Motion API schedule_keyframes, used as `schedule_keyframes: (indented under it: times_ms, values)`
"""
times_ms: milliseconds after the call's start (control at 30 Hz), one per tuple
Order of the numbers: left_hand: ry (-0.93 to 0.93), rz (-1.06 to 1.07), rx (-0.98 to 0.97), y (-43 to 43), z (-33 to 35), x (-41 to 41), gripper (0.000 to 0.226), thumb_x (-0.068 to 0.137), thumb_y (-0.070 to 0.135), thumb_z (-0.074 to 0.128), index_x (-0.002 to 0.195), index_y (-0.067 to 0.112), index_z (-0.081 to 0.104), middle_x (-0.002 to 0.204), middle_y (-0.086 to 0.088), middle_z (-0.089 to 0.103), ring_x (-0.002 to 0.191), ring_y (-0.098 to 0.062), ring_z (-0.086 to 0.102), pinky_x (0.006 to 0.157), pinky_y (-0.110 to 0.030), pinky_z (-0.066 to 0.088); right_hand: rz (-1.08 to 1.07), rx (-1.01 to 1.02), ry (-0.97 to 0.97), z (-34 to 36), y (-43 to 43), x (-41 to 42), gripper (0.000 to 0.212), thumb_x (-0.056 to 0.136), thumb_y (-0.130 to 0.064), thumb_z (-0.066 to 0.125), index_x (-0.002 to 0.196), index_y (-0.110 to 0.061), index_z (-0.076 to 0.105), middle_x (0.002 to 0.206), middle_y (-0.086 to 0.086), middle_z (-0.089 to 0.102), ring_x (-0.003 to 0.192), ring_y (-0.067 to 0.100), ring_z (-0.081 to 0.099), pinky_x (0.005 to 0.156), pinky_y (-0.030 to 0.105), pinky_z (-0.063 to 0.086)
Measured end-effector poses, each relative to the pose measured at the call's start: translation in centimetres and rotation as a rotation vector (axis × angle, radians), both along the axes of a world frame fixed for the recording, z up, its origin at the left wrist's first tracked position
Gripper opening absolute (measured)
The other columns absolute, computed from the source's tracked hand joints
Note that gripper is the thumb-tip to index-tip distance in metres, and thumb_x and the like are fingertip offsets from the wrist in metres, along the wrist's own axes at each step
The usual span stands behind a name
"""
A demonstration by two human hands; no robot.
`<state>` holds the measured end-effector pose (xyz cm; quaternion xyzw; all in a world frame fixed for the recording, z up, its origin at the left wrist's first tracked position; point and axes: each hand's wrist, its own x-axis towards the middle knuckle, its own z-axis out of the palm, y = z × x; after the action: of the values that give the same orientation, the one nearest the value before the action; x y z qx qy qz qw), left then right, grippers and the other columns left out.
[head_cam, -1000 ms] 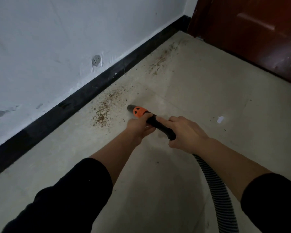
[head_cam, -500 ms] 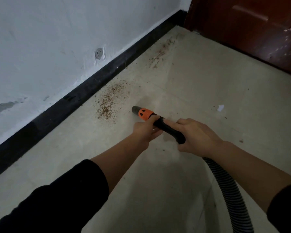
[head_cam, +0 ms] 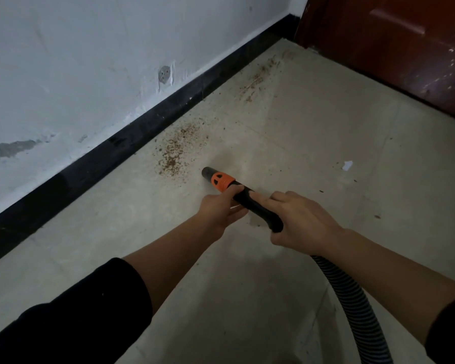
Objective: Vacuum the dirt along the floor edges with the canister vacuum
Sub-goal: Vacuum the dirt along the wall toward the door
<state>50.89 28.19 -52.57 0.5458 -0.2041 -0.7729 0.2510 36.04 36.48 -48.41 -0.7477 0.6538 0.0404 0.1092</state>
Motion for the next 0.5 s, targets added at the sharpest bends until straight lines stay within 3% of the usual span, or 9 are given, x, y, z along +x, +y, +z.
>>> schedule_keyframes:
  times_ms: [333, 500]
  values:
    - [-0.018, -0.015, 0.02, 2.2, -0.2, 2.8, 0.033, 0.089, 0.015, 0.068, 0.111, -0.009, 0.059, 0.103, -0.022, 0.068, 0.079, -0.024, 0.071, 0.062, -0.026, 0.06, 0.075, 0.033, -0.022, -0.1, 2.0, 2.0, 0.085, 0.084, -0.03, 0.058, 0.153, -0.035, 0.008, 0.109, -0.006, 0.048, 0.09, 0.013, 0.039, 0.066, 0.024, 0.036]
    - [-0.037, -0.031, 0.03, 2.8, -0.2, 3.9, 0.034, 0.089, 0.014, 0.068, 0.113, -0.008, 0.058, 0.103, -0.021, 0.069, 0.08, -0.024, 0.071, 0.064, -0.027, 0.06, 0.098, 0.035, -0.053, 0.1, 2.5, 2.8, 0.085, 0.082, -0.029, 0.059, 0.153, -0.033, 0.012, 0.108, -0.004, 0.049, 0.09, 0.015, 0.042, 0.067, 0.027, 0.042]
